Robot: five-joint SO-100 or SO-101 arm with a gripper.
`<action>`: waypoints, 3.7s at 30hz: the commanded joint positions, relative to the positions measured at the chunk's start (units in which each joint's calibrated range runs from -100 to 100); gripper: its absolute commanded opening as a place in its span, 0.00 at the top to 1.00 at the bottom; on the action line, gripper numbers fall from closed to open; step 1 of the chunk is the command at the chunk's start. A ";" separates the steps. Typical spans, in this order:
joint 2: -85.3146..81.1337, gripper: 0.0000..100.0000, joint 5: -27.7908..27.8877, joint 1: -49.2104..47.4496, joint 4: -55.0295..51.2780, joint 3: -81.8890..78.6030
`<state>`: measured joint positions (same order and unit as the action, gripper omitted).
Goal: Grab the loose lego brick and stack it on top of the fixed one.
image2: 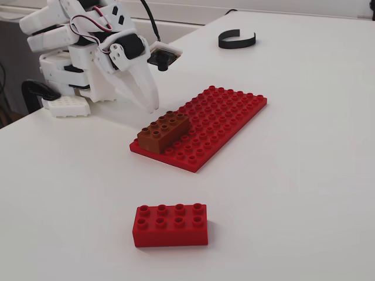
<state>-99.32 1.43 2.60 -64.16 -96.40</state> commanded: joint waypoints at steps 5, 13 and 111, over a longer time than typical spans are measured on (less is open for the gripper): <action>1.69 0.91 1.76 5.27 9.44 5.45; 27.35 0.88 1.55 6.31 10.56 31.87; 150.29 0.93 -19.15 19.14 -15.28 144.63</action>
<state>51.68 -17.81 21.36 -77.55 46.42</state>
